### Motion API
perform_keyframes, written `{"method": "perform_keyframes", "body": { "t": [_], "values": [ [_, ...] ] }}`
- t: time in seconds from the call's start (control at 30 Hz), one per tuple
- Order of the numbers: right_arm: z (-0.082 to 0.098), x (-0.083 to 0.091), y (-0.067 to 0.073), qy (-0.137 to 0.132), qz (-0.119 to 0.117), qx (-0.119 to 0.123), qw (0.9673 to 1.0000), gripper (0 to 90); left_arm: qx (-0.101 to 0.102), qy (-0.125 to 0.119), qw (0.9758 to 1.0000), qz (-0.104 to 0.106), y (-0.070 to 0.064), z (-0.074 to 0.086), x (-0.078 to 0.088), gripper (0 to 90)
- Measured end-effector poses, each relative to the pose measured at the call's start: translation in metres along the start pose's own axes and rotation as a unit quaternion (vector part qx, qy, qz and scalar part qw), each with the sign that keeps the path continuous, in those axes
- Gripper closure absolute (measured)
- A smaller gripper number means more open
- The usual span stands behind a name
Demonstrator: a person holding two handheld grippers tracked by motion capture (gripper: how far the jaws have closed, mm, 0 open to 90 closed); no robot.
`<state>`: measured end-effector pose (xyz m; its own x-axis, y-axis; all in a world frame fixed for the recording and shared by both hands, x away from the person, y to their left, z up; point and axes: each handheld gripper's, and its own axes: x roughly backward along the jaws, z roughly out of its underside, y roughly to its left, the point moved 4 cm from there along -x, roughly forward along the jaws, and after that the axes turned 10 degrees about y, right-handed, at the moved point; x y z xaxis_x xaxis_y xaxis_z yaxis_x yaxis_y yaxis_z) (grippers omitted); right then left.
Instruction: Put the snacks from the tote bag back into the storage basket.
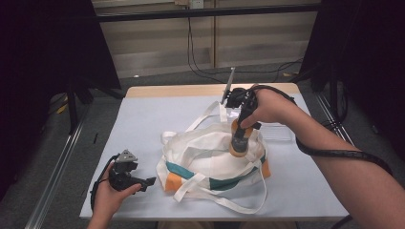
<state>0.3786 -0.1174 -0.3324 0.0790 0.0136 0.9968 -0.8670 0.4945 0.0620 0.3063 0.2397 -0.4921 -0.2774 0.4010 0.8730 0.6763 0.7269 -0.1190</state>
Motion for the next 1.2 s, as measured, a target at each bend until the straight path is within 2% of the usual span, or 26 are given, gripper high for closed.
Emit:
{"method": "perform_keyframes", "body": {
  "t": [0.33, 0.57, 0.87, 0.93, 1.2],
  "values": [
    [0.003, 0.018, -0.006, 0.002, 0.001, -0.005, 1.0000, 30.5, -0.002, 0.002, 1.0000, 0.002, 0.000, 0.000, 0.000, 5.5],
    [0.003, 0.029, -0.009, -0.002, -0.007, -0.018, 0.9998, 30.5, 0.000, 0.002, 1.0000, 0.002, 0.000, 0.000, 0.000, 5.5],
    [0.003, 0.040, -0.016, -0.006, -0.010, -0.028, 0.9995, 30.5, -0.001, 0.003, 1.0000, 0.001, 0.000, 0.000, 0.000, 5.5],
    [0.003, 0.042, -0.018, -0.007, -0.011, -0.030, 0.9995, 30.5, -0.010, 0.009, 0.9999, -0.001, 0.001, 0.001, 0.001, 5.5],
    [0.002, 0.049, -0.025, -0.009, -0.010, -0.041, 0.9991, 30.5, -0.009, 0.008, 0.9999, -0.003, 0.002, 0.001, 0.002, 5.5]
  ]
}}
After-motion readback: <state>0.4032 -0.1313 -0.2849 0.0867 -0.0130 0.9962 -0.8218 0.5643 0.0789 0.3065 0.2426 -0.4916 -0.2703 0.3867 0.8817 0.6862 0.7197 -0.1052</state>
